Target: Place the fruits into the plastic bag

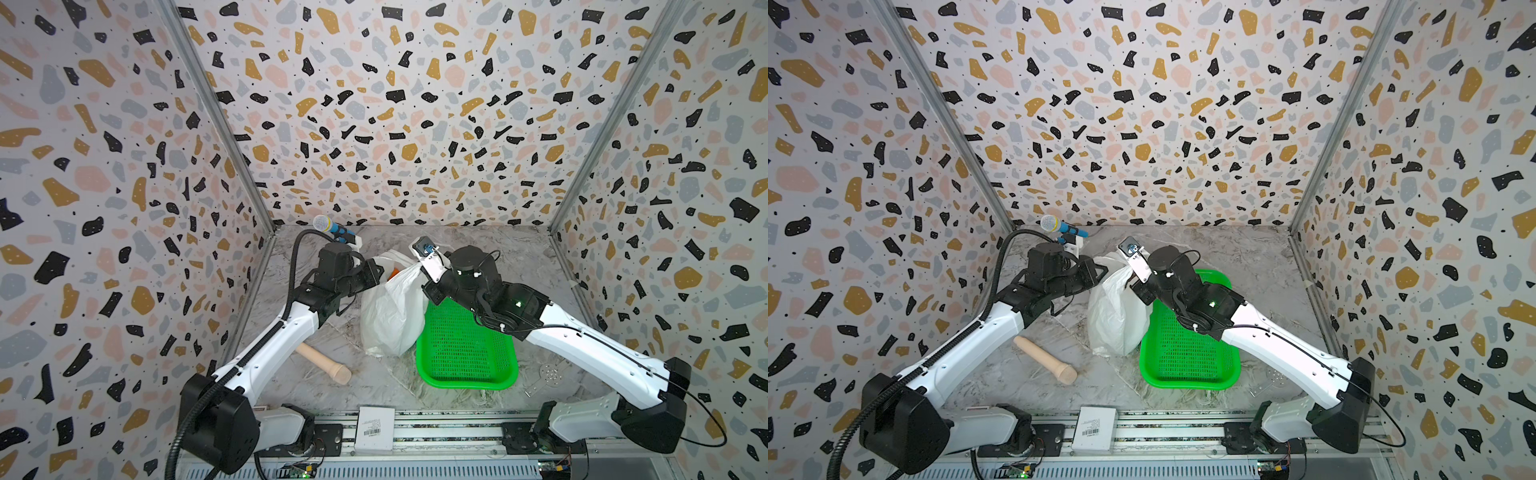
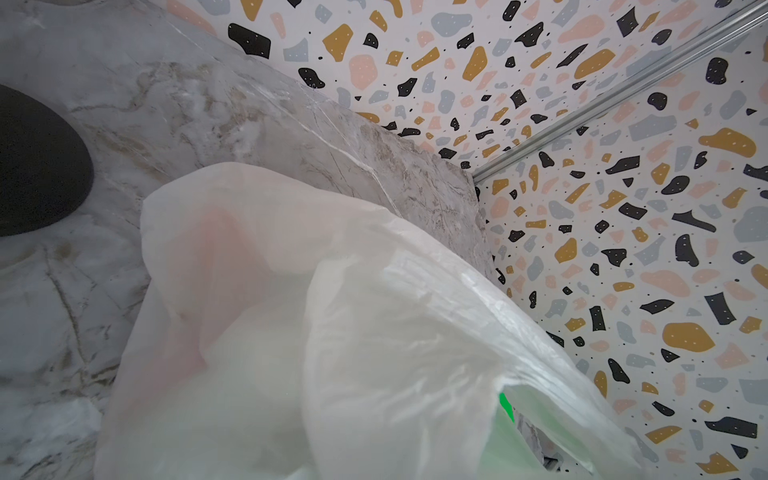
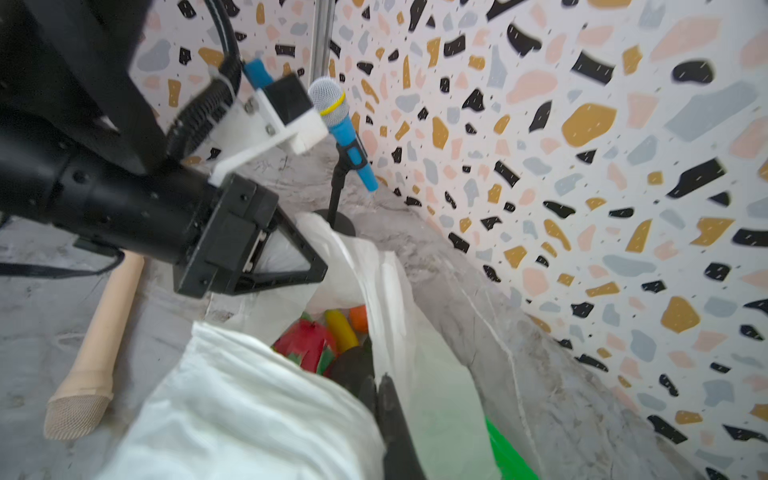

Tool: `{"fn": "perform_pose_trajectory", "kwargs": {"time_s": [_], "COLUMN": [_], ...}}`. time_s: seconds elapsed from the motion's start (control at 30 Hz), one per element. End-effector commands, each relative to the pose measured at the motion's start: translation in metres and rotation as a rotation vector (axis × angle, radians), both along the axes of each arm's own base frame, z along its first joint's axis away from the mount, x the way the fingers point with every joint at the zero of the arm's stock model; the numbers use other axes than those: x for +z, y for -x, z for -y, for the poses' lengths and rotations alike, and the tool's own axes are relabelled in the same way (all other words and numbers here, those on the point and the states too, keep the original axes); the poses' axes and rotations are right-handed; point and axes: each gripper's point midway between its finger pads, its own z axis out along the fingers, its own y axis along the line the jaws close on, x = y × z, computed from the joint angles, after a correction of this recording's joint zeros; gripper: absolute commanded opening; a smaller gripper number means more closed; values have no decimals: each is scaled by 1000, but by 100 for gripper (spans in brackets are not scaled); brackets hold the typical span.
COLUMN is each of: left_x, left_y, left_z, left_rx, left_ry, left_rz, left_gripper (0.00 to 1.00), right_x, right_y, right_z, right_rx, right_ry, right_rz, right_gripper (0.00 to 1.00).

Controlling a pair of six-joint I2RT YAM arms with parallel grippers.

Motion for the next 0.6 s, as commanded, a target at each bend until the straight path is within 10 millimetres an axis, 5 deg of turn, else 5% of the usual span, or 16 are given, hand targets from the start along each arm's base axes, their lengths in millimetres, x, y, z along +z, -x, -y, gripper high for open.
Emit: {"fn": "perform_pose_trajectory", "kwargs": {"time_s": [0.0,0.03,0.13,0.2,0.4,0.57], "left_x": [18,20,30,39,77,107], "left_y": [0,0,1,3,13,19], "left_z": [-3,-3,-3,-3,-9,-20], "left_rx": [-5,-8,-17,-24,-29,7], "left_ry": [-8,-12,-19,-23,-28,-43], "left_rz": [60,66,83,102,180,232], "left_gripper": [0,4,39,49,63,65], "right_x": [9,8,8,9,9,3], "right_y": [1,0,-4,-8,-17,-12], "right_z": [-1,0,4,9,33,50], "right_rx": [-6,-5,-13,-22,-63,-87], "right_ry": [-113,-118,-137,-150,-192,-198], "right_rz": [-51,-61,-79,-88,-114,-135], "right_gripper": [0,2,12,18,34,66]}}
